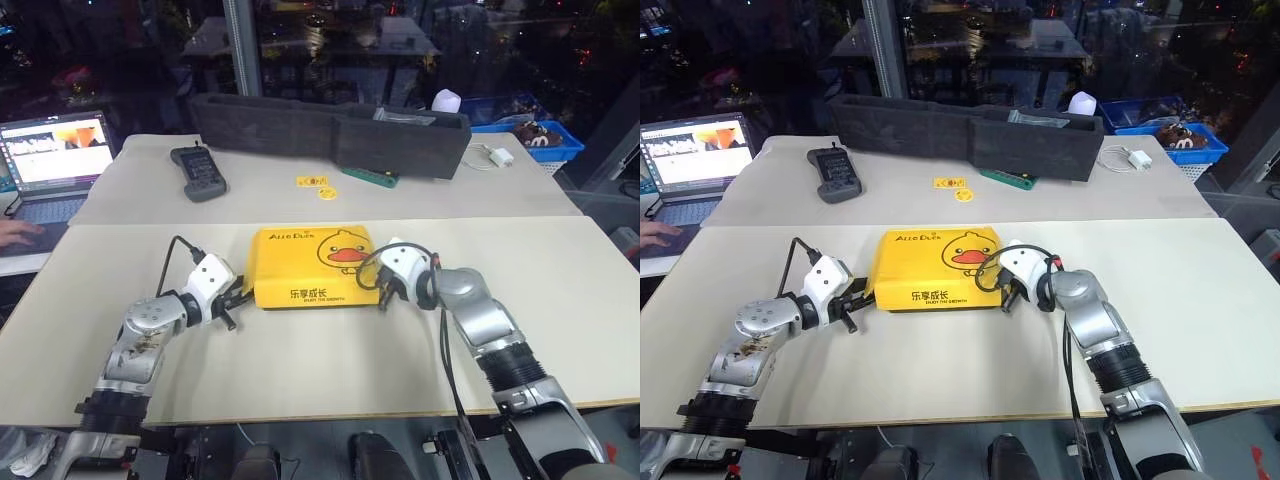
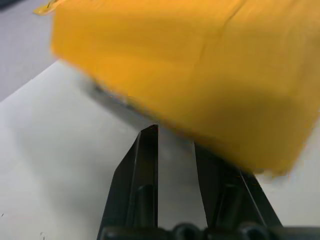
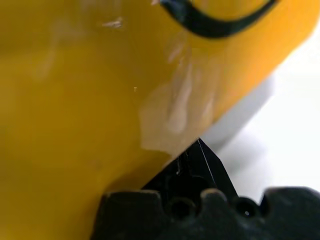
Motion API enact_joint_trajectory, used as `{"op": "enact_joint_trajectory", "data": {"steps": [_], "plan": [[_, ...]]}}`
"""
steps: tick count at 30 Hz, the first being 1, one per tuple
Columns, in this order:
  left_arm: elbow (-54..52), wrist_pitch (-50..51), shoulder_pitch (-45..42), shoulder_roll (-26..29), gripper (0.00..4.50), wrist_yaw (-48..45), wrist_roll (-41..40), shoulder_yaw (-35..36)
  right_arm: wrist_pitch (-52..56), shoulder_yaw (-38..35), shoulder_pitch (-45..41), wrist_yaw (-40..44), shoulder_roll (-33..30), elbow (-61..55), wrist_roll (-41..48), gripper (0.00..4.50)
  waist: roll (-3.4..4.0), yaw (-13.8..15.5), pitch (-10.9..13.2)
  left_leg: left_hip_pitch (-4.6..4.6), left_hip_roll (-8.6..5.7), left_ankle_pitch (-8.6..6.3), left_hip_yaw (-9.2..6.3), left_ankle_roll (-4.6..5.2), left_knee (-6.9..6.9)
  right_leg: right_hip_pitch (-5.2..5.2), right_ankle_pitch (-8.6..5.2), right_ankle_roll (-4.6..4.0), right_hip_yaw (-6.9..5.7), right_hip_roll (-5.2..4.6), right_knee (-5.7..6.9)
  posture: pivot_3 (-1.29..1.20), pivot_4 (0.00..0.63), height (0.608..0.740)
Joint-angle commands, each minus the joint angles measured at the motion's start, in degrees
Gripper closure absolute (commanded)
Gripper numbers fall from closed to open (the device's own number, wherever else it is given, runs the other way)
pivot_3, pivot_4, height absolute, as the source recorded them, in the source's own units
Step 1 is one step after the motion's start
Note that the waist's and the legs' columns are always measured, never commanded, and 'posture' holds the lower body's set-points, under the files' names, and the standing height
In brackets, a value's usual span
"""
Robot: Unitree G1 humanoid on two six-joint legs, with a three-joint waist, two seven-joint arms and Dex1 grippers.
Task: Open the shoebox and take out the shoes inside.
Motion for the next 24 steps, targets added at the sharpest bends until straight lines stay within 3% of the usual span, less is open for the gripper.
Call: {"op": "enact_joint_trajectory", "data": {"steps": [1, 6, 10, 14, 16, 18, 21, 24], "plan": [[2.57, -2.86, -0.9, 1.23, 3.33, 0.21, -0.28, 1.22, -0.32, -1.75, 0.33, 0.81, -2.85, -2.87, 0.61, 4.5, 0.0, -0.12, 0.0, 0.0, 0.01, 0.0, 0.0, 0.0, 0.0, 0.0, 0.0, 0.0, 0.0, 0.0, -0.01, 0.0, 0.15, 0.715], [8.23, -7.91, -0.58, 2.89, 3.33, 1.57, -0.05, 3.06, -0.53, -3.67, 2.96, 2.27, -7.65, -3.51, 1.32, 4.5, -0.01, -0.01, 0.0, 0.01, 0.01, 0.0, 0.0, 0.0, -0.01, 0.0, -0.02, -0.04, -0.01, 0.01, 0.0, 0.0, 0.15, 0.715], [5.51, -6.7, 2.53, 6.69, 3.33, -0.55, -5.04, 8.97, 1.96, -7.26, 6.59, 5.98, -12.49, -9.97, 5.04, 4.5, -0.01, -0.1, 0.03, -0.01, 0.02, 0.0, 0.01, 0.0, -0.01, -0.02, -0.05, -0.05, 0.0, 0.01, -0.01, 0.0, 0.15, 0.715], [-8.03, 3.96, 8.76, 10.19, 3.33, -5.53, -16.51, 15.41, 6.02, -12.17, 10.85, 14.16, -18.3, -20.83, 14.33, 4.5, 0.03, -0.21, 0.22, -0.1, 0.06, -0.01, 0.0, 0.0, -0.03, -0.11, -0.1, -0.07, -0.01, 0.0, 0.0, 0.0, 0.15, 0.715], [-16.2, 10.11, 12.59, 9.87, 3.33, -5.38, -24.85, 19.88, 11.26, -15.24, 14.64, 19.94, -21.16, -30.81, 23.86, 4.5, 0.05, -0.11, 0.27, -0.06, 0.05, -0.01, 0.01, 0.0, -0.03, -0.05, -0.11, -0.05, -0.01, -0.02, -0.01, 0.0, 0.15, 0.715], [-21.07, 12.58, 16.58, 9.83, 3.33, -5.35, -27.62, 21.62, 14.97, -17.43, 17.47, 22.35, -22.78, -37.45, 30.4, 4.5, 0.03, 0.01, 0.3, -0.03, 0.09, -0.02, 0.01, -0.01, -0.03, 0.01, -0.19, -0.02, -0.02, -0.02, -0.03, 0.0, 0.15, 0.715], [-25.05, 12.42, 23.16, 10.38, 3.33, -6.62, -26.99, 21.61, 18.77, -17.11, 20.1, 20.01, -22.85, -43.81, 34.41, 4.5, 0.01, 0.02, 0.29, 0.11, 0.08, -0.03, 0.04, -0.01, -0.03, 0.11, -0.25, -0.04, -0.02, -0.03, -0.01, 0.0, 0.15, 0.715], [-28.44, 13.48, 27.49, 10.67, 3.33, -7.17, -28.39, 22.83, 19.89, -8.95, 21.74, 11.13, -19.44, -47.59, 28.49, 4.5, -0.13, -0.13, 0.27, 0.12, 0.11, -0.03, 0.08, -0.02, -0.03, 0.05, -0.49, -0.46, -0.02, -0.02, 0.0, 0.0, 0.15, 0.715]]}}
